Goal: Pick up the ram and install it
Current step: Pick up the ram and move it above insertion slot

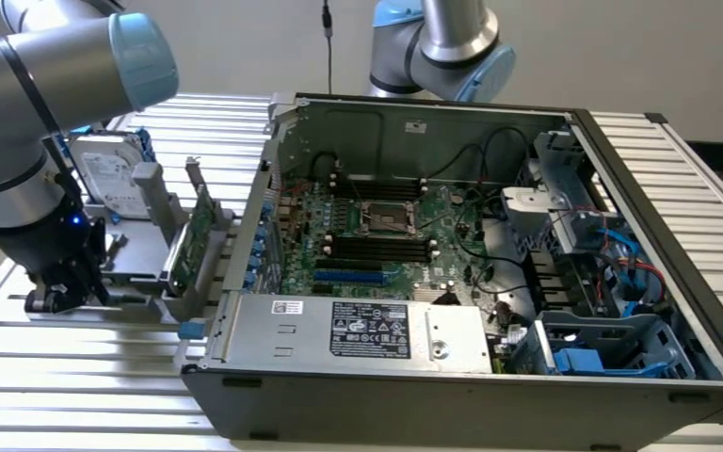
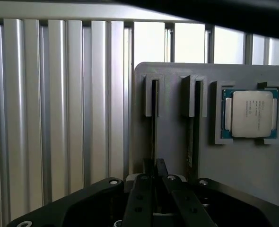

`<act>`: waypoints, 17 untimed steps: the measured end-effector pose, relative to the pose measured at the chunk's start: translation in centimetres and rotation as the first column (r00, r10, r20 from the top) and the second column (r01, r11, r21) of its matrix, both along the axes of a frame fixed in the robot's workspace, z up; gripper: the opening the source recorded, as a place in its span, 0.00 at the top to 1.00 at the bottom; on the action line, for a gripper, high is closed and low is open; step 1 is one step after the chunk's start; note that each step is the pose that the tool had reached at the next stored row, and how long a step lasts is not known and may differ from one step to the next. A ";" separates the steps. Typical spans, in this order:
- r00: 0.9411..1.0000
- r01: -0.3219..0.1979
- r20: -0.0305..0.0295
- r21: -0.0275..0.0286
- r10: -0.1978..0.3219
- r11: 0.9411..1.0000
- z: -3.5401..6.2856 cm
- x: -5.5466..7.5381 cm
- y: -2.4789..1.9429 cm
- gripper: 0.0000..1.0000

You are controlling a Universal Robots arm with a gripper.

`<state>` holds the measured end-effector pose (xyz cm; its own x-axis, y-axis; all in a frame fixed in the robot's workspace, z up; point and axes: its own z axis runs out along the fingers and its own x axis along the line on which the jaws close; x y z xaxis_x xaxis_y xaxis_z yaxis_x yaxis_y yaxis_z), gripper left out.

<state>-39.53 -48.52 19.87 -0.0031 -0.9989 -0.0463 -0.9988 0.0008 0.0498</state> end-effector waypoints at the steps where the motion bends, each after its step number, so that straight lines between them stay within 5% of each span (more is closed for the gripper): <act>1: 1.000 0.000 0.000 0.000 0.000 1.000 0.08 0.0 0.00 0.86; 17: 1.000 0.000 0.000 0.000 0.000 1.000 2.32 0.0 0.00 0.86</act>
<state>-39.53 -48.52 22.19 -0.0032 -0.9989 -0.0464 -0.9988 0.0008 0.0498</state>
